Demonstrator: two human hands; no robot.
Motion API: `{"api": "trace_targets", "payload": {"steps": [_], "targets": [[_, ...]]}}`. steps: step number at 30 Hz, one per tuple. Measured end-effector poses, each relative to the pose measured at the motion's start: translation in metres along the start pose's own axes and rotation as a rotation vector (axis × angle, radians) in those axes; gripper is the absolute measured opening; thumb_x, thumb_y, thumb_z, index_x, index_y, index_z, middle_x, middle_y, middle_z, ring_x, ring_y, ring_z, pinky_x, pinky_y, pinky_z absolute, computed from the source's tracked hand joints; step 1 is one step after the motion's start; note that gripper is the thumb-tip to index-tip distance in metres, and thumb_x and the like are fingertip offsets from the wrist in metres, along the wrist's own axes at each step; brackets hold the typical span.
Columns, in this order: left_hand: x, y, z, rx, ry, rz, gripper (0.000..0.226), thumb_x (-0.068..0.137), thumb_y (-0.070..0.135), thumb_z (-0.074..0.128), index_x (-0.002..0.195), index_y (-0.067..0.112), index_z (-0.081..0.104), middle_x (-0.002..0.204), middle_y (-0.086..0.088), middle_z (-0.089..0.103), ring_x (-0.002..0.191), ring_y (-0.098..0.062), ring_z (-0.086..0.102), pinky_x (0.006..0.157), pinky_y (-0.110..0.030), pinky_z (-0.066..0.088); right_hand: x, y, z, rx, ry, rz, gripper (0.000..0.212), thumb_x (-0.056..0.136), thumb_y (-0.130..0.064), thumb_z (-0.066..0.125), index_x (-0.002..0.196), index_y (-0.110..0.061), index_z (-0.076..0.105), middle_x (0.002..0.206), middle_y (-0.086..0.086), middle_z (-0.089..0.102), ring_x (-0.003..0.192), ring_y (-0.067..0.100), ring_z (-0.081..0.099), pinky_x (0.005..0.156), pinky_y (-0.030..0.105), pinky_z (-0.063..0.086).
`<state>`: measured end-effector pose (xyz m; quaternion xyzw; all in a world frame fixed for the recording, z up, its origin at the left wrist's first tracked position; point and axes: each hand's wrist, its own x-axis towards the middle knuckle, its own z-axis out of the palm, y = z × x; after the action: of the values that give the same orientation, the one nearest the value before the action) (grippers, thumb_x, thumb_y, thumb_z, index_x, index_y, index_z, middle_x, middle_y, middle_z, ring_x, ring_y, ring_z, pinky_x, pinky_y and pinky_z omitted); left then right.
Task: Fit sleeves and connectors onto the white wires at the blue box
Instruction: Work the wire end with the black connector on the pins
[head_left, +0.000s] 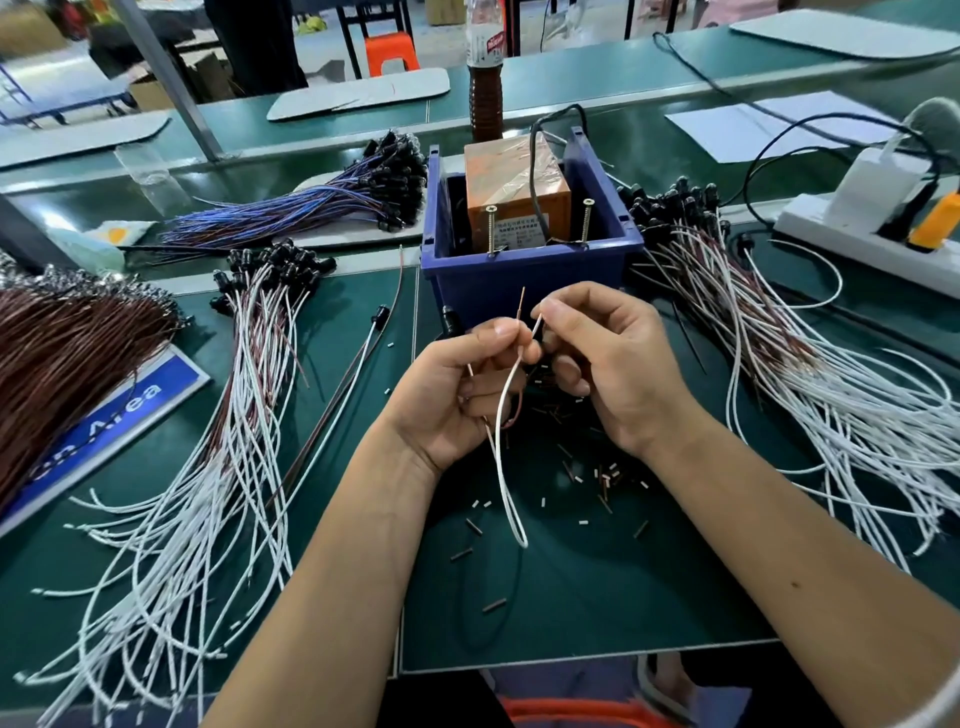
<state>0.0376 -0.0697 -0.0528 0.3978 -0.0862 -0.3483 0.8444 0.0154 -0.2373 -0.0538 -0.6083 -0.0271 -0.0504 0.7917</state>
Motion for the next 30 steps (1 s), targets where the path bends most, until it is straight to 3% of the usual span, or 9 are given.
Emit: {"api": "trace_targets", "payload": {"steps": [9,14,16,19,21,23,25,27,30], "targets": [[0.000,0.001,0.003,0.057,0.018,0.015,0.010,0.078,0.019,0.067,0.074,0.012,0.073,0.076,-0.002,0.055,0.045,-0.006,0.015,0.030,-0.009,0.021,0.000,-0.003,-0.003,0.133,-0.040,0.074,0.014,0.100,-0.006,0.063,0.090,-0.009,0.073,0.071,0.002,0.058,0.047,0.008,0.044,0.040,0.018,0.029],[0.000,0.000,0.003,0.053,0.042,0.044,0.022,0.088,0.012,0.057,0.074,0.011,0.073,0.080,-0.005,0.043,0.044,-0.006,0.014,0.031,-0.011,0.021,0.000,-0.002,-0.002,0.189,-0.044,0.115,0.015,0.100,-0.005,0.062,0.090,-0.008,0.073,0.070,0.002,0.055,0.048,0.006,0.042,0.042,0.017,0.027],[-0.001,0.000,0.003,0.034,-0.007,0.051,0.005,0.081,0.007,0.072,0.076,0.009,0.072,0.078,-0.005,0.052,0.044,-0.006,0.015,0.031,-0.010,0.023,0.000,-0.003,-0.001,0.265,-0.023,0.129,0.015,0.101,-0.005,0.060,0.090,-0.008,0.070,0.070,0.002,0.055,0.047,0.005,0.040,0.040,0.016,0.027],[-0.004,0.001,0.002,0.003,-0.074,0.086,0.019,0.072,0.014,0.087,0.080,0.007,0.071,0.079,-0.004,0.062,0.046,-0.005,0.018,0.032,-0.011,0.022,0.004,-0.007,-0.007,0.429,0.069,0.135,0.018,0.103,-0.008,0.057,0.086,-0.010,0.060,0.066,0.001,0.053,0.042,0.005,0.036,0.036,0.016,0.023],[-0.005,0.002,0.003,0.006,-0.043,0.168,0.004,0.084,0.009,0.076,0.081,0.009,0.072,0.080,-0.003,0.061,0.045,-0.004,0.019,0.033,-0.009,0.023,0.005,-0.007,-0.010,0.372,0.091,0.118,0.021,0.099,-0.019,0.066,0.081,-0.013,0.057,0.063,0.001,0.052,0.040,0.005,0.035,0.034,0.017,0.022],[-0.003,0.001,0.004,0.079,0.059,0.264,0.019,0.094,0.011,0.058,0.081,0.011,0.072,0.075,-0.003,0.052,0.043,-0.002,0.021,0.035,-0.008,0.023,0.004,-0.005,-0.010,0.212,0.021,0.124,0.028,0.090,-0.035,0.071,0.077,-0.014,0.060,0.061,0.002,0.054,0.038,0.008,0.038,0.035,0.019,0.022],[-0.002,-0.001,0.008,0.205,0.148,0.391,0.021,0.097,0.015,0.055,0.085,0.008,0.070,0.061,0.005,0.041,0.041,0.001,0.022,0.036,-0.011,0.023,0.001,-0.003,-0.006,0.077,-0.123,0.129,0.036,0.090,-0.047,0.071,0.076,-0.013,0.067,0.061,0.005,0.058,0.039,0.011,0.043,0.035,0.019,0.028],[-0.002,-0.004,0.011,0.306,0.221,0.488,0.019,0.099,0.013,0.057,0.086,0.007,0.068,0.054,0.007,0.049,0.040,0.000,0.038,0.039,-0.013,0.032,-0.003,0.000,-0.001,-0.011,-0.250,0.085,0.035,0.095,-0.042,0.073,0.076,-0.013,0.069,0.063,0.009,0.061,0.040,0.012,0.048,0.034,0.021,0.036],[-0.003,-0.008,0.014,0.367,0.267,0.541,0.019,0.100,0.009,0.060,0.084,0.007,0.070,0.078,-0.004,0.070,0.055,-0.014,0.064,0.045,-0.021,0.048,-0.007,0.002,0.002,-0.084,-0.311,0.006,0.020,0.094,-0.024,0.076,0.077,-0.013,0.072,0.063,0.014,0.063,0.041,0.012,0.052,0.038,0.021,0.042]]}}
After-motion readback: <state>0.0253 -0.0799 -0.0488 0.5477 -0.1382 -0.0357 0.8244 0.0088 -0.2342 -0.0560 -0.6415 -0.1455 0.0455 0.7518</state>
